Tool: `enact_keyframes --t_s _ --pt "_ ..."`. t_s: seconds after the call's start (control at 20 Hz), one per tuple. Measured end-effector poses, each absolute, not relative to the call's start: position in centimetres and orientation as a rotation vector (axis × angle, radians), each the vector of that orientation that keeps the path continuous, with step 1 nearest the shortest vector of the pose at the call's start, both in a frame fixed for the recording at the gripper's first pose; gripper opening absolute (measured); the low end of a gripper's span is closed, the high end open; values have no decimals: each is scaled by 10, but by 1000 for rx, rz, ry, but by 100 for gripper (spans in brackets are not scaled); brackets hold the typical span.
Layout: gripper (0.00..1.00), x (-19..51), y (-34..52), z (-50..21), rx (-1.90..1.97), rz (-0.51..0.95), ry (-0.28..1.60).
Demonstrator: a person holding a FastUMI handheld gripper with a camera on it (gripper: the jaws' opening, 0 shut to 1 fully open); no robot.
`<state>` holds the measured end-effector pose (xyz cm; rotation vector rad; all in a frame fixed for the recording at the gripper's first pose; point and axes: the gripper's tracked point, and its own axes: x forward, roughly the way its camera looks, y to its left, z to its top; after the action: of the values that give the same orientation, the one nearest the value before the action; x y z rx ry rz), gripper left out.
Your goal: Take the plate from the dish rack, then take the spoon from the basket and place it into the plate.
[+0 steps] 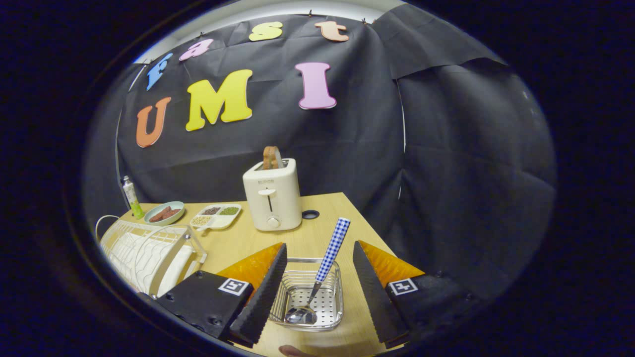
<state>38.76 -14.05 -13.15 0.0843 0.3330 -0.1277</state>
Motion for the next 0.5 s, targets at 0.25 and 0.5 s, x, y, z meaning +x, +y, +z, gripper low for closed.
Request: enact_keyframes --t_s 0.25,0.5 --pt "63 409 -138 -136 142 -90 334" --pt "17 403 -129 -125 181 -86 285"
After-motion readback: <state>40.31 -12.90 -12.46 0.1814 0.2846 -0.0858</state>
